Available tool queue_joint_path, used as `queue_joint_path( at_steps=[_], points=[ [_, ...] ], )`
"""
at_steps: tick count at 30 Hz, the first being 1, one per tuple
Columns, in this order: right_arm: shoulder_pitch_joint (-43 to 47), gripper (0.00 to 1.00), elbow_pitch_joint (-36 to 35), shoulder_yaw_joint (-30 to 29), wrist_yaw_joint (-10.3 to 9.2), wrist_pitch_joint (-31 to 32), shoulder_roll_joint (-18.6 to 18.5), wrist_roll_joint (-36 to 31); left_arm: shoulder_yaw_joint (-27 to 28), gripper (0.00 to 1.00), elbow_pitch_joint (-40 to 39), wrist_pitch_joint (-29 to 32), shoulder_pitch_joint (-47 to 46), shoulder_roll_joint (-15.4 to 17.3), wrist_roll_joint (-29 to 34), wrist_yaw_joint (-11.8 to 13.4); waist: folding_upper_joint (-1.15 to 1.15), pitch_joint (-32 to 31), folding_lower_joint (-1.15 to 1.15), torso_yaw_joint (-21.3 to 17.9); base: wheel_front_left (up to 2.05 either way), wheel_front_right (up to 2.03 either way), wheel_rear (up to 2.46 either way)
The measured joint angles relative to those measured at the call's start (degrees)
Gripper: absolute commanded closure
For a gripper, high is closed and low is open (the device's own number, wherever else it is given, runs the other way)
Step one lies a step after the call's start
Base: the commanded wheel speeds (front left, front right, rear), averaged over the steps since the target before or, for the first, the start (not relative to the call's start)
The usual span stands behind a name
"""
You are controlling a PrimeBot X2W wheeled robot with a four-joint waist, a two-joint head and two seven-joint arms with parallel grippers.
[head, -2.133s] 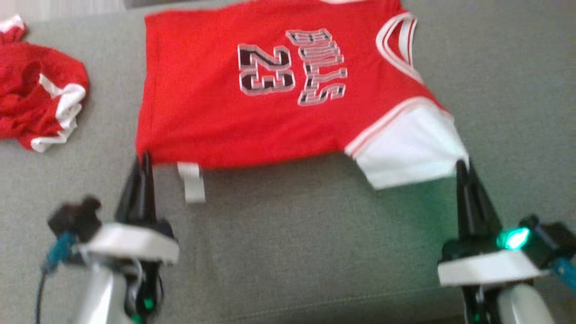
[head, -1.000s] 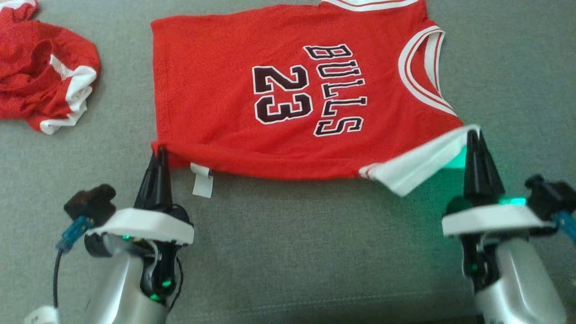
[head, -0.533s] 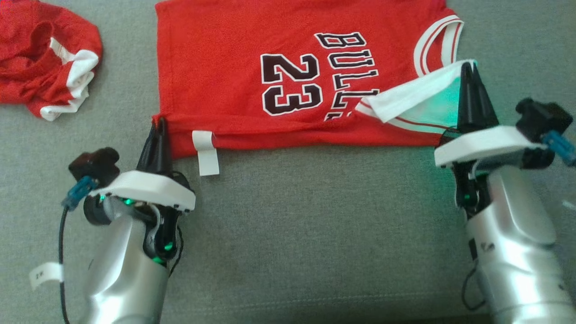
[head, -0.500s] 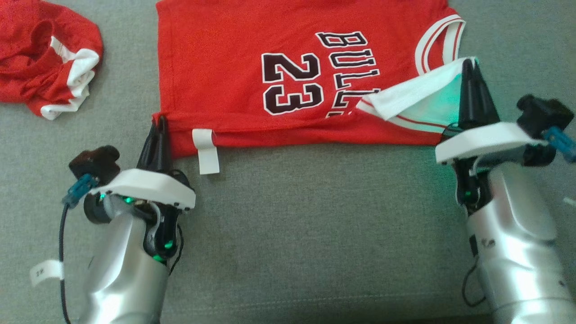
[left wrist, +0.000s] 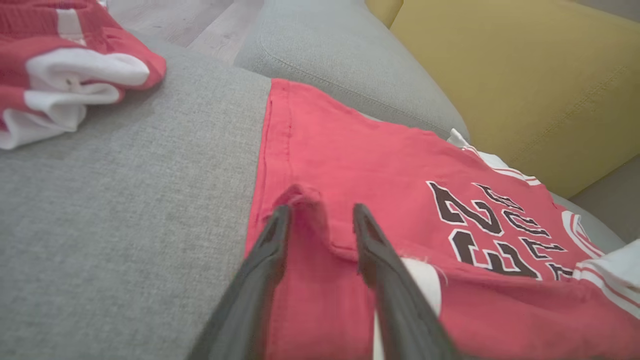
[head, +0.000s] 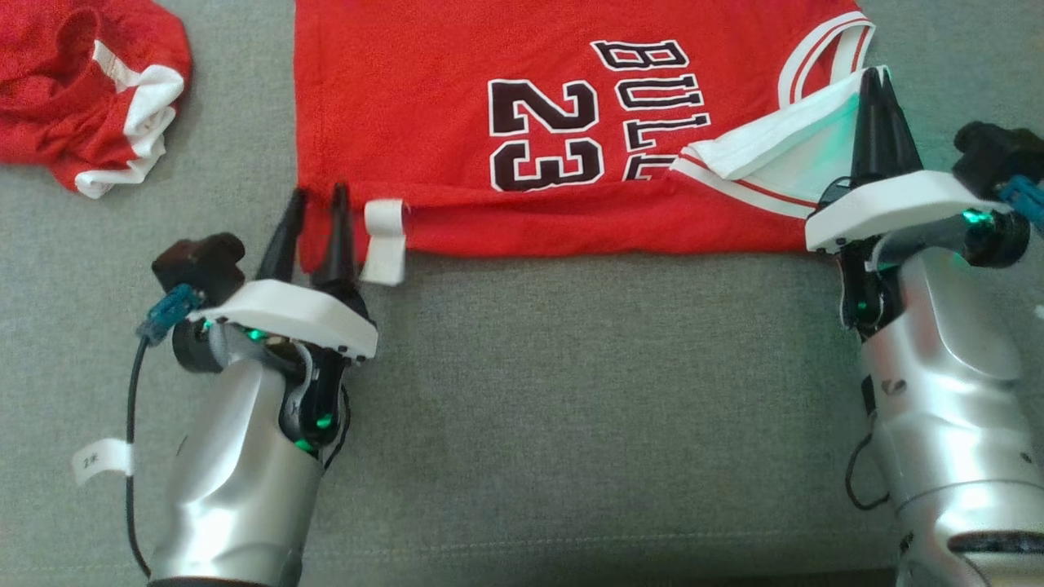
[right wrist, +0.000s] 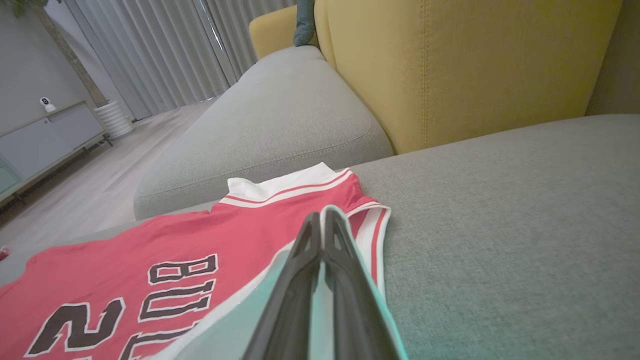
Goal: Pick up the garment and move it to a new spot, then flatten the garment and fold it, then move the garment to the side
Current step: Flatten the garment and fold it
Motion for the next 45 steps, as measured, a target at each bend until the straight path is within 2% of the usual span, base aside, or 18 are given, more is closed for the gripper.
queue_joint_path(
  at_steps=[1, 2, 3, 4, 11, 16, 20, 25, 33, 39, 45],
  points=[
    [-0.52, 0.85, 0.90, 0.01, 0.00, 0.00, -0.04, -0.19, -0.02, 0.00, -0.52, 0.00, -0.01, 0.00, 0.00, 0.00, 0.00, 0.11, 0.00, 0.05, 0.00, 0.00, 0.00],
    [-1.06, 0.57, 1.88, 0.13, 0.00, 0.00, -0.09, -0.30, -0.07, 0.00, -0.98, 0.00, -0.01, 0.00, 0.00, 0.01, 0.00, 0.21, 0.00, 0.10, 0.00, 0.00, 0.00],
    [-1.46, 0.09, 2.37, 0.14, 0.00, 0.00, -0.09, -0.25, -0.08, 0.00, -1.41, 0.00, -0.01, 0.00, -0.01, 0.01, 0.00, 0.28, 0.00, 0.15, 0.00, 0.00, 0.00],
    [-1.95, 0.00, 2.98, 0.18, 0.00, 0.00, -0.09, -0.36, -0.07, 0.00, -2.08, 0.00, 0.01, 0.00, -0.03, 0.01, 0.00, 0.31, 0.00, 0.19, 0.00, 0.00, 0.00],
    [-3.13, 0.00, 2.89, -0.94, 0.00, 0.00, -0.15, -2.00, 0.01, 0.00, -8.04, 0.00, 2.27, 0.00, -0.52, 0.02, 0.00, -0.30, 0.00, 0.43, 0.00, 0.00, 0.00],
    [-2.99, 0.00, -0.48, -1.14, 0.00, 0.00, -0.15, -2.34, 0.00, 0.00, -10.43, 0.13, 8.06, 0.29, -0.43, 0.00, 0.00, -1.17, 0.00, 0.43, 0.00, 0.00, 0.00],
    [-2.09, 0.00, -4.42, -0.85, 0.00, 0.00, -0.15, -2.34, 0.03, 0.00, -12.92, 3.57, 11.62, 2.09, -0.82, 0.14, 0.00, -2.10, 0.00, 0.35, 0.00, 0.00, 0.00],
    [2.86, 0.00, -8.79, 0.81, 0.00, -0.01, -0.14, -2.20, 0.16, 0.00, -15.49, 9.29, 14.35, 3.48, -2.36, 1.63, 0.00, -3.73, 0.00, 0.30, 0.00, 0.00, 0.00],
    [9.66, 0.00, -16.34, 4.24, 0.00, -0.01, -0.13, 1.05, 1.89, 0.00, -15.62, 18.14, 15.28, 3.46, -6.49, 5.59, 0.00, -4.98, 0.00, -1.52, 0.00, 0.00, 0.00],
    [11.68, 0.00, -19.98, 4.44, 0.00, -0.01, -0.11, 1.33, 4.20, 0.00, -14.79, 21.01, 13.08, 3.31, -9.61, 7.67, 0.00, -4.22, 0.00, -3.51, 0.00, 0.00, 0.00],
    [14.01, 0.00, -22.03, 3.23, 0.00, 0.02, -0.11, 0.88, 5.52, 0.00, -14.79, 22.65, 12.40, 3.21, -11.68, 8.59, 0.00, -3.92, 0.00, -4.49, 0.00, 0.00, 0.00]
  ],
)
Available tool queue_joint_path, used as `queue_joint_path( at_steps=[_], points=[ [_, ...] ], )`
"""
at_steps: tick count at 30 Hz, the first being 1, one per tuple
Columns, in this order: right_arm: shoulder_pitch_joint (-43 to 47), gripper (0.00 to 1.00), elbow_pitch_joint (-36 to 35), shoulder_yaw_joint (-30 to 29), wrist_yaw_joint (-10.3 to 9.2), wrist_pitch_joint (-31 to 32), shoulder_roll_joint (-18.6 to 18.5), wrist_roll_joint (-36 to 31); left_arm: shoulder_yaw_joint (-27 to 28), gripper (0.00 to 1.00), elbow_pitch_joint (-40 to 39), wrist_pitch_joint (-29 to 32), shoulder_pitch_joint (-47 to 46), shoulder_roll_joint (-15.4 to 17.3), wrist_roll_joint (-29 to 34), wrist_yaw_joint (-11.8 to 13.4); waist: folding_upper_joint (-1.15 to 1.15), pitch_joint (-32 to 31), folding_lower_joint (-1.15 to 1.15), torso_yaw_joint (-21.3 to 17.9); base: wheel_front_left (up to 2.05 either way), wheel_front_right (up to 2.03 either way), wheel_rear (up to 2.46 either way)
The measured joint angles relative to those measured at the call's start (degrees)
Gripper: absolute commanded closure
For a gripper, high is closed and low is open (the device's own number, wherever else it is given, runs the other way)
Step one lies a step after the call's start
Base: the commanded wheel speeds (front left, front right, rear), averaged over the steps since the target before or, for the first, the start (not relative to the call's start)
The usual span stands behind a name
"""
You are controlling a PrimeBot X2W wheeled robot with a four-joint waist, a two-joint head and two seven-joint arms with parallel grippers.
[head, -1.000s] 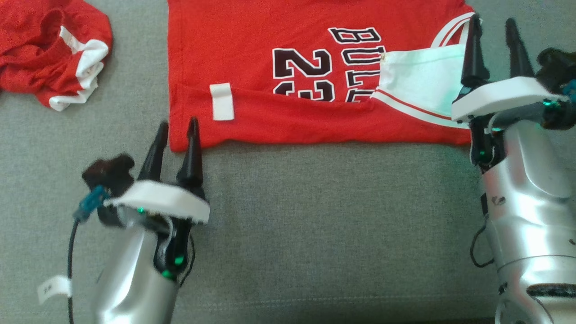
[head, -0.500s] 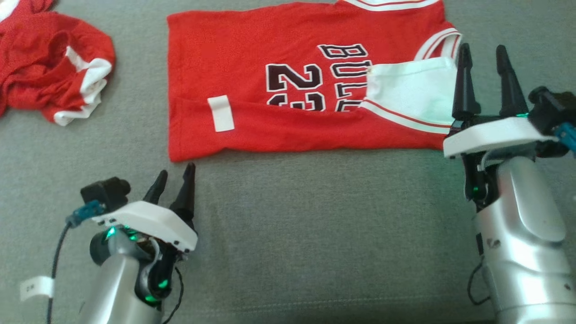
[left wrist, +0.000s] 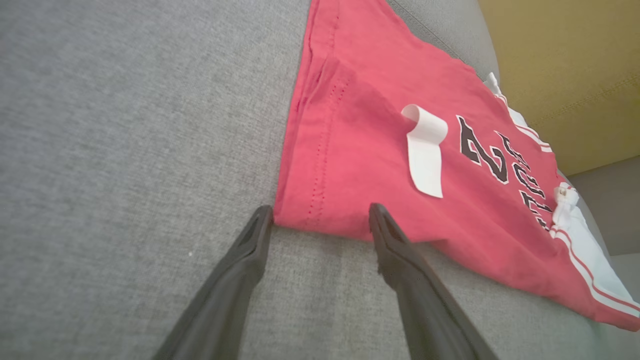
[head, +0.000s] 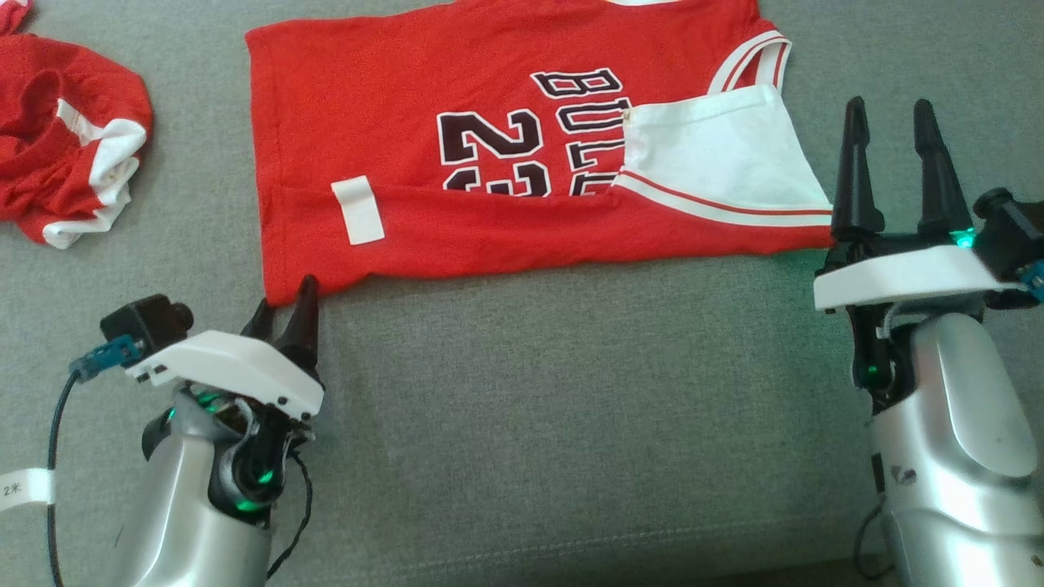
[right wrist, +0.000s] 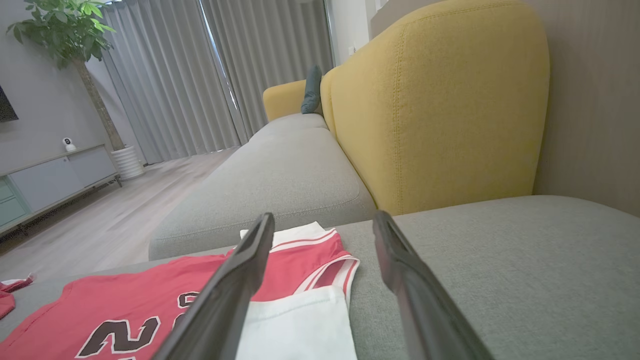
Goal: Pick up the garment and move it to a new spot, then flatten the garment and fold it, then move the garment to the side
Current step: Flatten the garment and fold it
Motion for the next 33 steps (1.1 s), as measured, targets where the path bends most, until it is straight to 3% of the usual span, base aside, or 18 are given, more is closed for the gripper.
queue_joint_path(
  at_steps=[6, 7, 9, 13, 20, 31, 32, 33],
  points=[
    [0.83, 0.00, -1.29, -0.08, 0.00, 0.94, 0.00, -0.71, 0.42, 0.02, 1.13, 0.35, -1.11, 0.13, -0.08, 1.07, 0.00, 0.55, 0.00, -0.76, 0.00, 0.00, 0.00],
    [0.84, 0.00, -1.32, 0.14, 0.00, 1.41, 0.01, -0.73, 0.41, 0.15, 1.40, 0.54, -1.34, 0.27, -0.08, 1.08, 0.00, 0.67, 0.00, -0.90, 0.00, 0.00, 0.00],
    [0.85, 0.00, -1.32, 0.27, 0.00, 1.88, 0.01, -0.80, 0.40, 0.55, 1.63, 0.74, -1.65, 0.35, -0.08, 1.08, 0.00, 0.80, 0.00, -1.04, 0.00, 0.00, 0.00],
    [1.21, 0.00, -0.38, -0.13, 0.00, 5.24, 0.02, -2.98, 0.23, 1.00, 1.58, 0.38, -1.93, 0.44, 0.03, 0.98, 0.00, 1.38, 0.00, -1.32, 0.00, 0.00, 0.00],
    [2.24, 0.00, 4.72, -1.46, 0.00, 10.80, 0.04, -5.11, 0.02, 1.00, 0.67, -4.37, -1.93, 0.91, 1.97, 0.47, 0.00, 1.78, 0.00, -0.56, 0.00, 0.00, 0.00],
    [1.20, 0.00, 12.20, -2.21, 0.00, 16.83, 0.09, -5.28, -0.25, 1.00, -0.20, -5.59, -1.92, 1.30, 2.19, 0.47, 0.00, 2.45, 0.00, 0.94, 0.00, 0.00, 0.00],
    [0.71, 0.14, 12.67, -1.85, 0.00, 17.17, -0.02, -4.55, -0.32, 1.00, -0.19, -5.61, -1.92, 1.30, 2.19, 0.47, 0.00, 2.48, 0.00, 1.01, 0.00, 0.00, 0.00],
    [0.13, 0.34, 13.15, -1.48, 0.00, 17.27, -0.07, -3.76, -0.38, 1.00, -0.18, -5.64, -1.92, 1.30, 2.20, 0.47, 0.00, 2.50, 0.00, 1.06, 0.00, 0.00, 0.00]
  ],
)
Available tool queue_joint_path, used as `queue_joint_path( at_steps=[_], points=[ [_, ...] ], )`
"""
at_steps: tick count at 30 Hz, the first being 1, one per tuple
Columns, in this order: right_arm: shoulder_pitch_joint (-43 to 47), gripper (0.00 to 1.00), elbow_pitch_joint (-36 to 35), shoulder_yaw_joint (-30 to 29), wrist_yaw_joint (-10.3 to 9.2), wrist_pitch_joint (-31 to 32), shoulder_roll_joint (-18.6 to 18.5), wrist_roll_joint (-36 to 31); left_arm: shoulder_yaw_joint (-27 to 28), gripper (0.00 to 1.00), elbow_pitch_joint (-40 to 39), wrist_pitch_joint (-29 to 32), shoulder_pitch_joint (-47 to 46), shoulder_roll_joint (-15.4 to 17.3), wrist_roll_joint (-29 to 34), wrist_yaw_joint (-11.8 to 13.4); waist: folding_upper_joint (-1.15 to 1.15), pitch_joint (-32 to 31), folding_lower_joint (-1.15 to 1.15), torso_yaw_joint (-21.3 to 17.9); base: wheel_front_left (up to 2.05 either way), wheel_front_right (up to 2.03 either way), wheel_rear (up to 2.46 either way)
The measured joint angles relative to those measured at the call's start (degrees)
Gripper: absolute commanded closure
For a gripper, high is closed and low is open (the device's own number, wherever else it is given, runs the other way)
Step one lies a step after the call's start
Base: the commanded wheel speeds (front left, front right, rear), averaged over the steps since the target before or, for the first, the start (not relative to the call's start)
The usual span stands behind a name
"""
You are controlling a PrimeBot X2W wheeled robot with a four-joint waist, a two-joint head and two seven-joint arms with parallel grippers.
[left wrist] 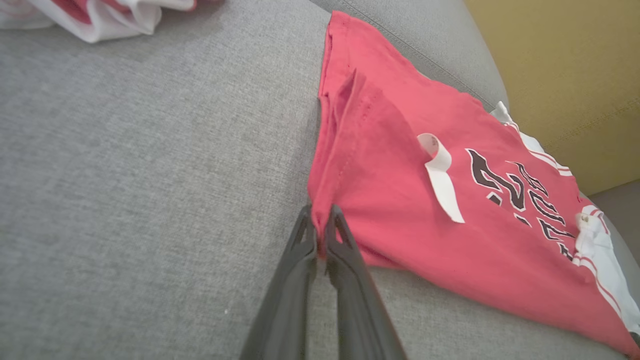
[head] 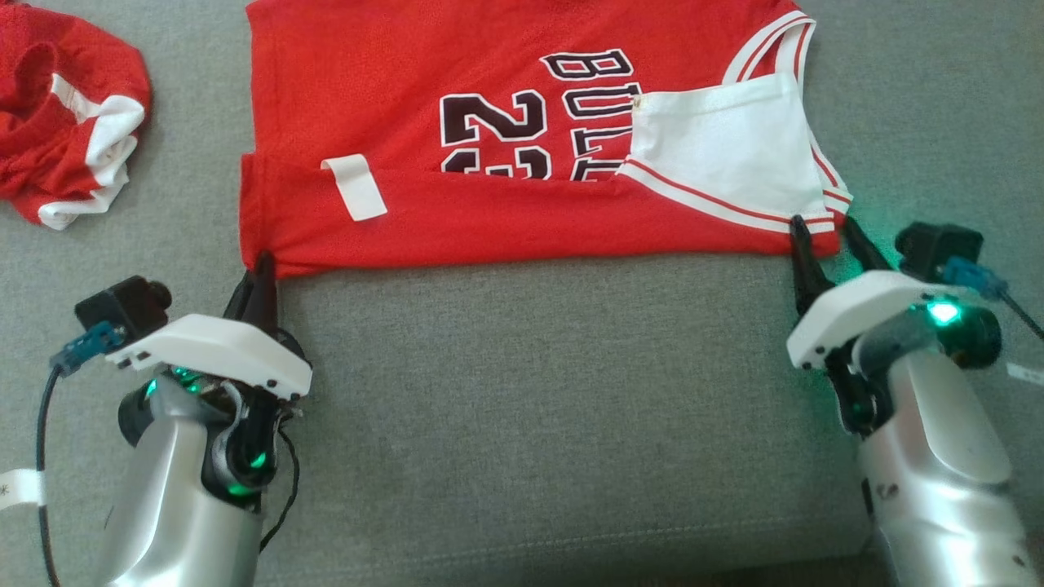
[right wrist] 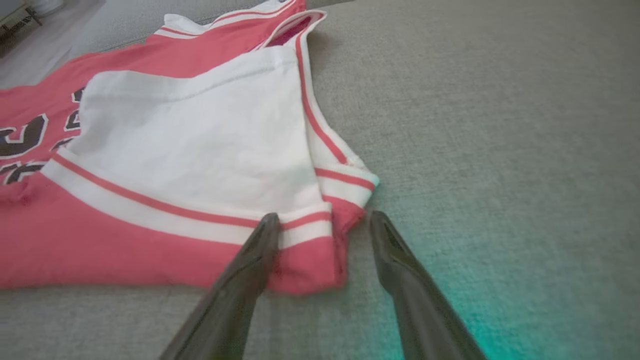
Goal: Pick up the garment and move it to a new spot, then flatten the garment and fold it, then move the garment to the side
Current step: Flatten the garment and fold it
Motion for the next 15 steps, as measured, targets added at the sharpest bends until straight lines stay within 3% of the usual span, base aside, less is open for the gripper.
queue_joint_path(
  at_steps=[1, 2, 4, 10, 15],
  points=[
    [-0.64, 0.53, 0.56, 0.41, 0.00, 0.13, 0.01, 0.36, -0.04, 1.00, 0.02, -0.20, 0.00, 0.01, 0.03, 0.00, 0.00, 0.04, 0.00, 0.03, 0.00, 0.00, 0.00],
    [-1.13, 0.63, 0.94, 0.58, 0.00, 0.12, 0.01, 0.63, -0.10, 1.00, 0.01, -0.62, 0.00, 0.01, 0.11, 0.00, 0.00, 0.06, 0.00, 0.07, 0.00, 0.00, 0.00],
    [-1.61, 1.00, 1.51, 0.75, 0.00, 0.05, 0.03, 0.71, -0.41, 1.00, 0.03, -1.23, 0.00, 0.10, 0.65, 0.00, 0.00, -0.04, 0.00, 0.14, 0.00, 0.00, 0.00],
    [-1.54, 1.00, 1.96, 0.32, 0.00, -0.99, 0.19, 0.71, -1.18, 1.00, -0.60, -2.85, 0.39, 0.55, 1.66, -0.05, 0.00, -1.05, 0.00, 0.19, 0.00, 0.00, 0.00],
    [2.81, 1.00, -2.79, -0.25, 0.00, -0.87, 0.26, 0.81, -1.56, 1.00, -4.33, -3.78, 4.17, 1.57, 2.68, -0.05, 0.00, -2.52, 0.00, 0.25, 0.00, 0.00, 0.00]
  ],
)
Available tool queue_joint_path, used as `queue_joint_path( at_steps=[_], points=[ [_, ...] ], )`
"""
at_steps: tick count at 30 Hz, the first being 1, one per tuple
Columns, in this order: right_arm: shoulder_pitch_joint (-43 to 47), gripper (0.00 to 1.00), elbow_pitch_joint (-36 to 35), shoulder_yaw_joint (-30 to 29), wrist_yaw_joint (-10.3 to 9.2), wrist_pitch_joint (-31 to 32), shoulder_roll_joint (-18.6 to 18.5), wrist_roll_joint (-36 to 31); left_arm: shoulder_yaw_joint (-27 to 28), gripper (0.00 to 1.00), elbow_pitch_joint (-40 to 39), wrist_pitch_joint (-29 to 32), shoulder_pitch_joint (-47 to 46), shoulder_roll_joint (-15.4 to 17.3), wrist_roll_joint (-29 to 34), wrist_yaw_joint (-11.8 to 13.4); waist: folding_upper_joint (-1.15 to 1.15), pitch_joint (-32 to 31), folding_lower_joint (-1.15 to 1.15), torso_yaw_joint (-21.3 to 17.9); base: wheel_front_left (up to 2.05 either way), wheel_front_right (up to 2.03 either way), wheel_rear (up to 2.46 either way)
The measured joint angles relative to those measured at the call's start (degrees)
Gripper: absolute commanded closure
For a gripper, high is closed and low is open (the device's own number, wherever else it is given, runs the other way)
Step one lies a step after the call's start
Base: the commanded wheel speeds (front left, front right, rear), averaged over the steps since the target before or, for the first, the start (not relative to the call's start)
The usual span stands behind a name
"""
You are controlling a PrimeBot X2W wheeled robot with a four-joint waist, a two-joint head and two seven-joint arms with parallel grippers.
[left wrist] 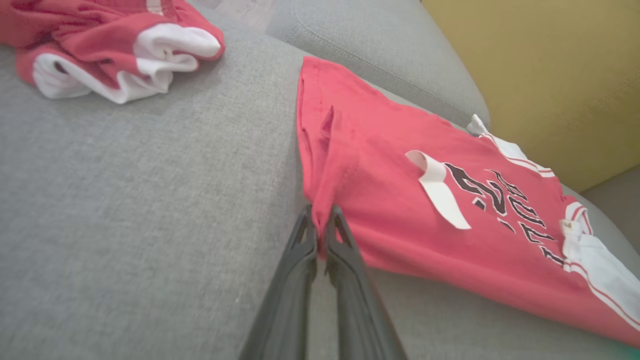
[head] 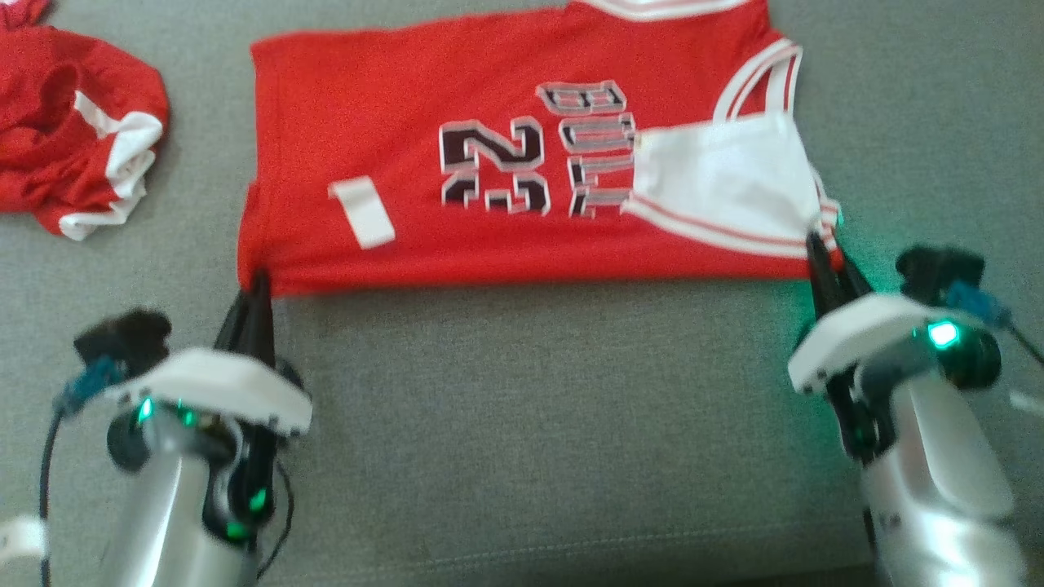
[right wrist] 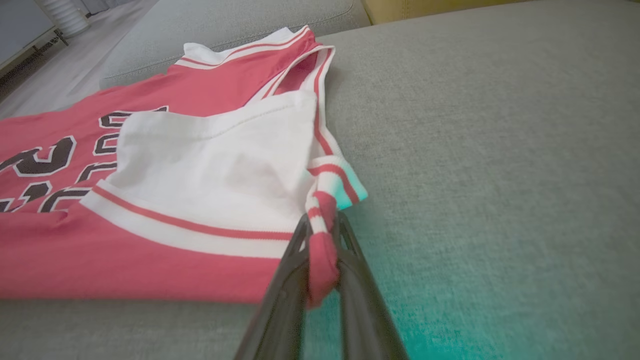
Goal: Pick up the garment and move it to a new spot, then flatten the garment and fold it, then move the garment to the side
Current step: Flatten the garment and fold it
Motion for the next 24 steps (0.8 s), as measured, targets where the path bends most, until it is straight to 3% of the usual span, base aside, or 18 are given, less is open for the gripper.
queue_joint_path(
  at_steps=[13, 14, 16, 17, 18, 19, 20, 24],
  points=[
    [25.03, 1.00, -25.13, -1.27, 0.01, 8.46, 0.26, 3.22, -1.67, 1.00, -12.26, 2.99, 17.72, 1.65, 0.35, 2.96, 0.00, -1.59, 0.00, 0.10, 0.00, 0.00, 0.00],
    [25.91, 0.95, -25.95, -1.22, 0.00, 8.68, 0.30, 3.58, -1.74, 1.00, -12.25, 3.19, 17.90, 1.64, 0.35, 3.11, 0.00, -1.53, 0.00, -0.02, 0.00, 0.00, 0.00],
    [26.86, 0.47, -27.06, -1.11, 0.00, 9.07, 0.32, 4.04, -1.81, 1.00, -12.22, 3.22, 17.98, 1.54, 0.34, 3.18, 0.00, -1.39, 0.00, -0.33, 0.00, 0.00, 0.00],
    [27.12, 0.15, -27.55, -1.10, 0.00, 9.06, 0.32, 4.58, -1.88, 0.88, -12.13, 3.22, 17.98, 1.54, 0.34, 3.20, 0.00, -1.34, 0.00, -0.52, 0.00, 0.00, 0.00],
    [27.18, 0.00, -27.74, -1.25, 0.00, 9.05, 0.32, 4.91, -1.93, 0.59, -11.99, 3.21, 17.98, 1.53, 0.34, 3.34, 0.00, -1.30, 0.00, -0.69, 0.00, 0.00, 0.00],
    [27.19, 0.00, -27.83, -1.57, 0.00, 9.03, 0.32, 4.82, -1.99, 0.23, -11.84, 3.21, 17.98, 1.53, 0.34, 3.59, 0.00, -1.25, 0.00, -0.83, 0.00, 0.00, 0.00],
    [27.20, 0.00, -27.93, -1.96, 0.00, 8.93, 0.31, 4.78, -1.99, 0.00, -11.68, 3.21, 17.98, 1.55, 0.34, 3.58, 0.00, -1.21, 0.00, -0.96, 0.00, 0.00, 0.00],
    [27.24, 0.00, -28.75, -3.14, 0.00, 8.34, 0.31, 4.31, -1.80, 0.00, -11.40, 3.21, 17.97, 2.22, 0.35, 3.58, 0.00, -1.29, 0.00, -1.28, 0.00, 0.00, 0.00]
  ],
)
